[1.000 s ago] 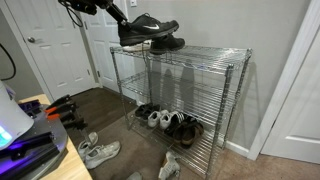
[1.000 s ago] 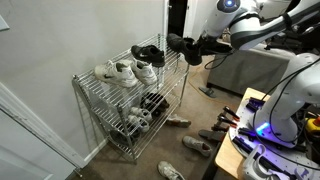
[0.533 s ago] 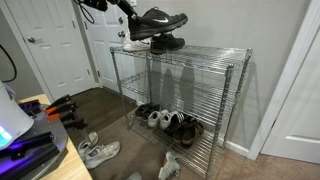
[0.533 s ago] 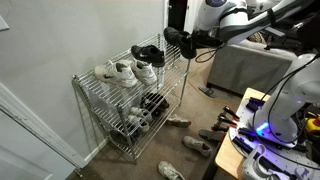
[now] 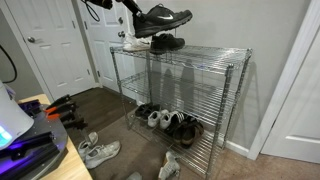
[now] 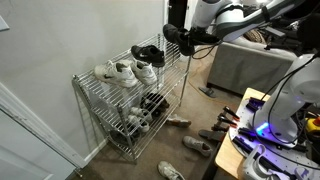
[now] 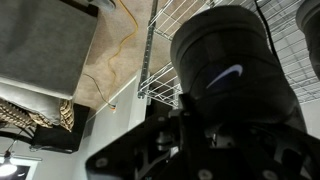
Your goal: Move the black sneaker from the second shelf to the topmost shelf.
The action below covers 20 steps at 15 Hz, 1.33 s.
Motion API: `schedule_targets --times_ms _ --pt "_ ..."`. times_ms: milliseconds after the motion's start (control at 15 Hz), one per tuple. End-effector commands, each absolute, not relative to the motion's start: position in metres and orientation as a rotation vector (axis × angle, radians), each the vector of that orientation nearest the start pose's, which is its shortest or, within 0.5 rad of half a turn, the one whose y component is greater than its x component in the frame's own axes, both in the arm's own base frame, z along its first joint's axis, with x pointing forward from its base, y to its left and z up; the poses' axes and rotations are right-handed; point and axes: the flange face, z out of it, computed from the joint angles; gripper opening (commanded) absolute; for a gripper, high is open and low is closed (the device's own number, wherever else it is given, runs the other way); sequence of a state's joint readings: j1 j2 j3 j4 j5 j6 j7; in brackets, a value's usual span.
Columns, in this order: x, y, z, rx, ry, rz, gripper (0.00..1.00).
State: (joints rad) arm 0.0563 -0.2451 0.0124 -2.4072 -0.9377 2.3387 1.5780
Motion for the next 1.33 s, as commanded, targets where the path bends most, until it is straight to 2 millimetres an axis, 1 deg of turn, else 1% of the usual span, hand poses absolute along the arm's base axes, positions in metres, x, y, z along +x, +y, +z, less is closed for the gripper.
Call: schedule_targets --times_ms 0,67,200,333,533,667,800,1000,1267 --pt "0.477 0.02 0.43 -3.004 1.433 -1.112 0.11" --pt "0.477 0.02 0.43 -3.004 1.433 -1.112 0.05" --pt "0.487 0.011 0.434 -3.015 1.446 -1.119 0.05" --pt "0.505 0.004 0.437 -3.052 1.407 -1.105 0.05" --pt "0.528 0.001 0.437 -3.092 1.323 -1.093 0.05" --pt "0.552 -0.003 0.433 -3.128 1.275 -1.063 0.05" --pt "0.579 -0.008 0.422 -3.168 1.225 -1.02 0.05" --pt "0.613 -0.015 0.402 -3.206 1.178 -0.947 0.05" --pt "0.647 -0.018 0.38 -3.221 1.104 -0.85 0.05"
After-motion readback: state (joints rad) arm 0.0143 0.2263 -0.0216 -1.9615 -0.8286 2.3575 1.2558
